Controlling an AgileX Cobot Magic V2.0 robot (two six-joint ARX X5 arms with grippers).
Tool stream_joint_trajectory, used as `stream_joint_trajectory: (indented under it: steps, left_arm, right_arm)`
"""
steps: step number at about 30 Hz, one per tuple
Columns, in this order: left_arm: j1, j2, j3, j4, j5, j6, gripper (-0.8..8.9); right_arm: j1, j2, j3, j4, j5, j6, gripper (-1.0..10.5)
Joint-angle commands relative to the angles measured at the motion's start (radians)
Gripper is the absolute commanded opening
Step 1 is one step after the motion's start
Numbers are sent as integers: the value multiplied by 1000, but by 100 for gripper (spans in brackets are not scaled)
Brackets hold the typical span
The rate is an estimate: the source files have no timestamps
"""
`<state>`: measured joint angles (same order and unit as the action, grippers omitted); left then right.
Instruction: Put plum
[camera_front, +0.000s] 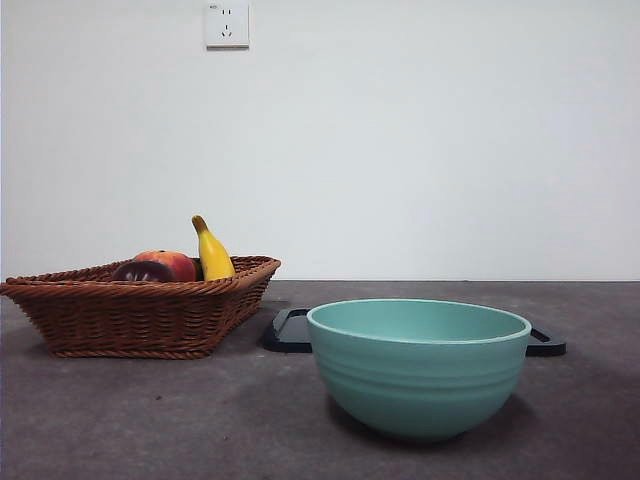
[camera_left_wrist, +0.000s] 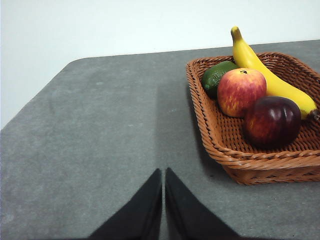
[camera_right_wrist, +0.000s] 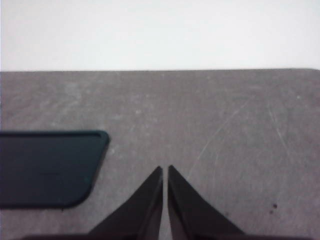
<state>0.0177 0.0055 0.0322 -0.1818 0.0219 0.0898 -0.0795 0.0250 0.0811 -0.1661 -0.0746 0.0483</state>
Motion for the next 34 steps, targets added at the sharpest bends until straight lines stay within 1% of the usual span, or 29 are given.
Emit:
stream_joint_trajectory:
  steps: [1,5,11,34]
  left_arm:
    - [3,-3,-21,-7,-4,-5,8]
    - [3,-3,-21,-7,-4,-5,8]
    - [3,-3,-21,-7,-4,-5,8]
    - [3,-3,-21,-7,-4,-5,8]
  right_arm:
    - [-2,-16,-29,16,3,0,6]
    - [-1,-21,-71,21,3,8,6]
    - [-2,-21,-71,-10,4,-1,6]
    - [-2,-21,-70,10,3,0,6]
